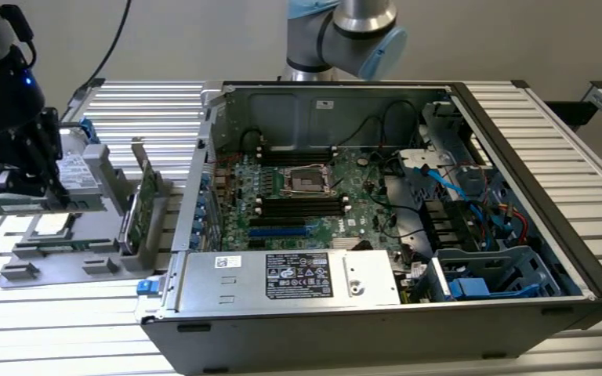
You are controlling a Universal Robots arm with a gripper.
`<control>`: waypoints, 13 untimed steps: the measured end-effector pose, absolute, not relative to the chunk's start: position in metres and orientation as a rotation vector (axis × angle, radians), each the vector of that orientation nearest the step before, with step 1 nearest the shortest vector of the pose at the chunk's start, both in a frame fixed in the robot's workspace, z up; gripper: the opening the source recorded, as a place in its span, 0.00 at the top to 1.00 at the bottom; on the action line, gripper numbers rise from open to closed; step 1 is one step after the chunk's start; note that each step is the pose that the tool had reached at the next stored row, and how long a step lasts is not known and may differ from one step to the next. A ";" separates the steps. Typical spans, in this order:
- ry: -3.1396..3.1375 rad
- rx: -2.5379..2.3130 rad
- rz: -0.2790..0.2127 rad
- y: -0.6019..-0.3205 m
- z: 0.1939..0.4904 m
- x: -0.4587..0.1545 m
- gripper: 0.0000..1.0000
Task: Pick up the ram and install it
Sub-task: 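Pick up the ram and move it above insertion slot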
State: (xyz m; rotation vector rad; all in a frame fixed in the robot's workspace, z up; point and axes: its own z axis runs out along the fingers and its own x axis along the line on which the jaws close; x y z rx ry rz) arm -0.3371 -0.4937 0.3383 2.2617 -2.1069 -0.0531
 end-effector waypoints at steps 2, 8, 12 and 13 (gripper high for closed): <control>-2.108 2.263 -0.055 -0.494 0.344 -0.329 0.87; -2.113 2.269 -0.068 -0.494 0.359 -0.302 0.87; -2.117 2.274 -0.077 -0.494 0.368 -0.284 0.87; -2.118 2.276 -0.080 -0.494 0.371 -0.280 0.87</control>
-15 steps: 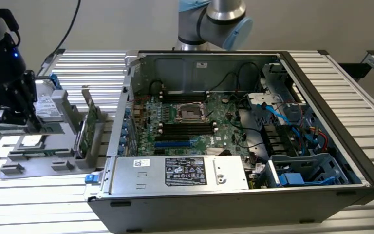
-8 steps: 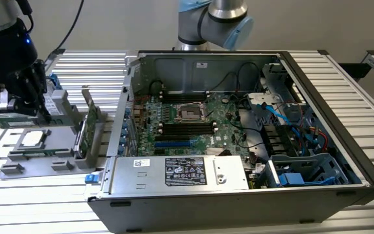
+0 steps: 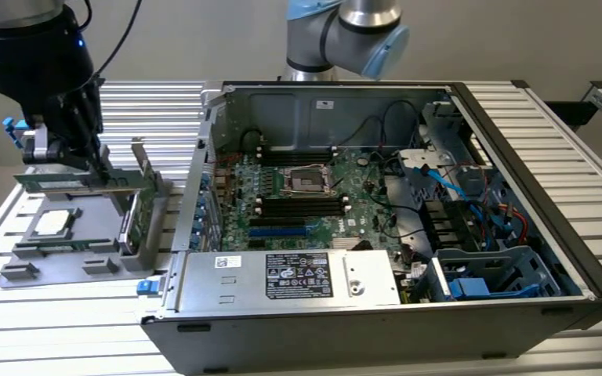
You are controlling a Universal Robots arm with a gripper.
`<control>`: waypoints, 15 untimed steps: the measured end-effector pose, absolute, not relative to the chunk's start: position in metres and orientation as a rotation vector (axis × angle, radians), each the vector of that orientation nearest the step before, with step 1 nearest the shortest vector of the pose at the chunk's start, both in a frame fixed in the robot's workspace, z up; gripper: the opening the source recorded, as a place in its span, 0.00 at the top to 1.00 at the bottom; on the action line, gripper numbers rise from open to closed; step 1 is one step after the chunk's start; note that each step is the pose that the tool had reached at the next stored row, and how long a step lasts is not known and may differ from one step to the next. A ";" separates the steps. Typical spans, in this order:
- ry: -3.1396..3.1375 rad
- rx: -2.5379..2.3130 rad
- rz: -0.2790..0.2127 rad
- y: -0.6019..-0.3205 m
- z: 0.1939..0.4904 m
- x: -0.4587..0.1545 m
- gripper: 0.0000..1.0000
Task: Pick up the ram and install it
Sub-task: 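Pick up the ram and move it above insertion slot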
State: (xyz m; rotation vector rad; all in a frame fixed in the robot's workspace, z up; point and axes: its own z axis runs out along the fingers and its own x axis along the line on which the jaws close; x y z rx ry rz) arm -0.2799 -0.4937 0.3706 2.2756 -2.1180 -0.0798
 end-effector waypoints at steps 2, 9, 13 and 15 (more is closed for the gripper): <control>-2.121 2.278 -0.086 -0.494 0.375 -0.271 0.87; -2.130 2.290 -0.109 -0.494 0.388 -0.239 0.87; -2.136 2.299 -0.126 -0.494 0.392 -0.221 0.87; -2.139 2.301 -0.131 -0.494 0.392 -0.212 0.87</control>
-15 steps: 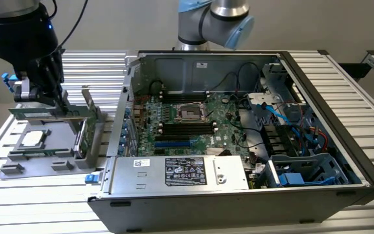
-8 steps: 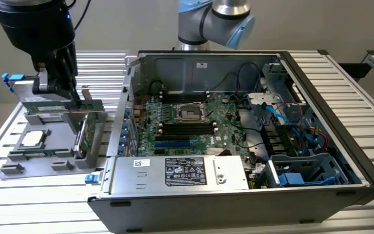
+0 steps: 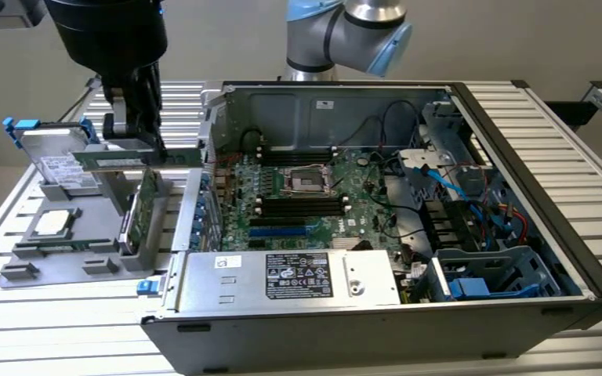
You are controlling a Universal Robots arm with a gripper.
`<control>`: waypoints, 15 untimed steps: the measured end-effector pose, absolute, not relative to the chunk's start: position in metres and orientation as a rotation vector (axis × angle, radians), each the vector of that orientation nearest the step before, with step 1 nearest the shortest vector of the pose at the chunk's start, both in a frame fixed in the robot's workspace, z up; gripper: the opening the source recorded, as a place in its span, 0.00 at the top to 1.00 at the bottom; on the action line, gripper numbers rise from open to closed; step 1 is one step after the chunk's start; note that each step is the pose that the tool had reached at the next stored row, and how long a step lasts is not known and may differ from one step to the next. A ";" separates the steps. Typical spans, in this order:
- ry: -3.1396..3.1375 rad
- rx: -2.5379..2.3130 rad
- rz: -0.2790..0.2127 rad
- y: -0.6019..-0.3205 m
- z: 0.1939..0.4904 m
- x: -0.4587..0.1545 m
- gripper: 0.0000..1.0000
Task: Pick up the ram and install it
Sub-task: 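Pick up the ram and move it above insertion slot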
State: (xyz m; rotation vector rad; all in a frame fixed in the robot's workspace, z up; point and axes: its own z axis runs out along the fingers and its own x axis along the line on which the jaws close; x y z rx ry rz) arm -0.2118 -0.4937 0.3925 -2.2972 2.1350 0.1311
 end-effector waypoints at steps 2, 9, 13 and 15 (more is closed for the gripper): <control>2.132 -2.295 0.136 -0.494 0.393 -0.198 0.87; 2.132 -2.294 0.137 -0.494 0.393 -0.166 0.87; 2.132 -2.294 0.137 -0.493 0.392 -0.148 0.87; 2.132 -2.294 0.137 -0.492 0.390 -0.139 0.87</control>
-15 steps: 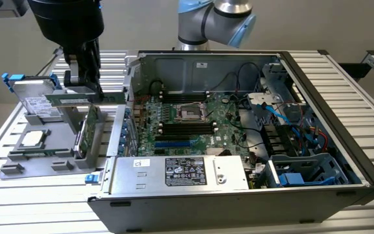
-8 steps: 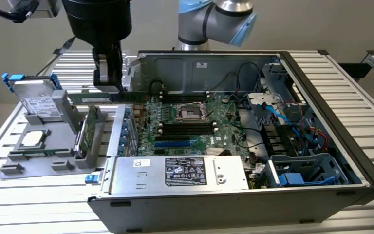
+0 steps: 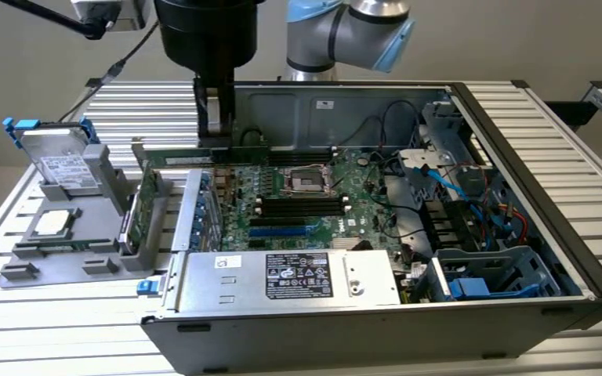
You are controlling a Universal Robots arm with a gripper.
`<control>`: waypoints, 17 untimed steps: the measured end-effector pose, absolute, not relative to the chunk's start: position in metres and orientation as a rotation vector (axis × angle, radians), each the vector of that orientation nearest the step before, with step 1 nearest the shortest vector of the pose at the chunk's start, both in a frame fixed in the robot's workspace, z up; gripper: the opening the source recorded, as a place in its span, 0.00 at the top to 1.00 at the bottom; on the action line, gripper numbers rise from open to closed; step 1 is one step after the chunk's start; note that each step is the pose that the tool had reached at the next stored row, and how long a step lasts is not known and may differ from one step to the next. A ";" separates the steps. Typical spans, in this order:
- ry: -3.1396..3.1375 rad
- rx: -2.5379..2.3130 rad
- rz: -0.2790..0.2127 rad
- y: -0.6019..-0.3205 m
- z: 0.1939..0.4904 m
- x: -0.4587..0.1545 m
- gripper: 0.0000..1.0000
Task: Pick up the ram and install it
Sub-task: 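Pick up the ram and move it above insertion slot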
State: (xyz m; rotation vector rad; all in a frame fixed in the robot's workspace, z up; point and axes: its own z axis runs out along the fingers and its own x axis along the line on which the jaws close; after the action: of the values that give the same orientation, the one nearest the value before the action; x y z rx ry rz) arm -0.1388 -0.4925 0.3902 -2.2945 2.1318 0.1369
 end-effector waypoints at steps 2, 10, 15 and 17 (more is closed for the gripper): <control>2.132 -2.294 0.137 -0.492 0.388 -0.130 0.87; 2.132 -2.294 0.137 -0.484 0.376 -0.094 0.87; 2.134 -2.293 0.136 -0.479 0.367 -0.075 0.87; 2.135 -2.292 0.136 -0.477 0.364 -0.068 0.87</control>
State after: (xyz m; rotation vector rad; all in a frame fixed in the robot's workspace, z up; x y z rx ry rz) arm -0.0682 -0.4773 0.3637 -2.2918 2.1350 0.1364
